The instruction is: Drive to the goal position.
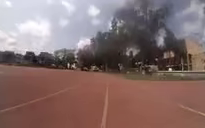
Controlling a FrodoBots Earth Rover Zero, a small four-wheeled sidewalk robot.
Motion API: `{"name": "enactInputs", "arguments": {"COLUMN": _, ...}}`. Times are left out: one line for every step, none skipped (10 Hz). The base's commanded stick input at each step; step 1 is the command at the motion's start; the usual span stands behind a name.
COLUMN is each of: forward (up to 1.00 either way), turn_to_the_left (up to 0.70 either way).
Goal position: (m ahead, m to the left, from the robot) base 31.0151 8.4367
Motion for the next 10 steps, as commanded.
{"name": "enactInputs", "arguments": {"forward": 0.70, "turn_to_the_left": 0.00}}
{"name": "enactInputs", "arguments": {"forward": 0.70, "turn_to_the_left": 0.00}}
{"name": "enactInputs", "arguments": {"forward": 0.70, "turn_to_the_left": 0.00}}
{"name": "enactInputs", "arguments": {"forward": 0.70, "turn_to_the_left": 0.00}}
{"name": "enactInputs", "arguments": {"forward": 0.70, "turn_to_the_left": 0.00}}
{"name": "enactInputs", "arguments": {"forward": 0.70, "turn_to_the_left": 0.00}}
{"name": "enactInputs", "arguments": {"forward": 0.70, "turn_to_the_left": 0.00}}
{"name": "enactInputs", "arguments": {"forward": 0.70, "turn_to_the_left": 0.00}}
{"name": "enactInputs", "arguments": {"forward": 0.70, "turn_to_the_left": 0.00}}
{"name": "enactInputs", "arguments": {"forward": 0.70, "turn_to_the_left": 0.00}}
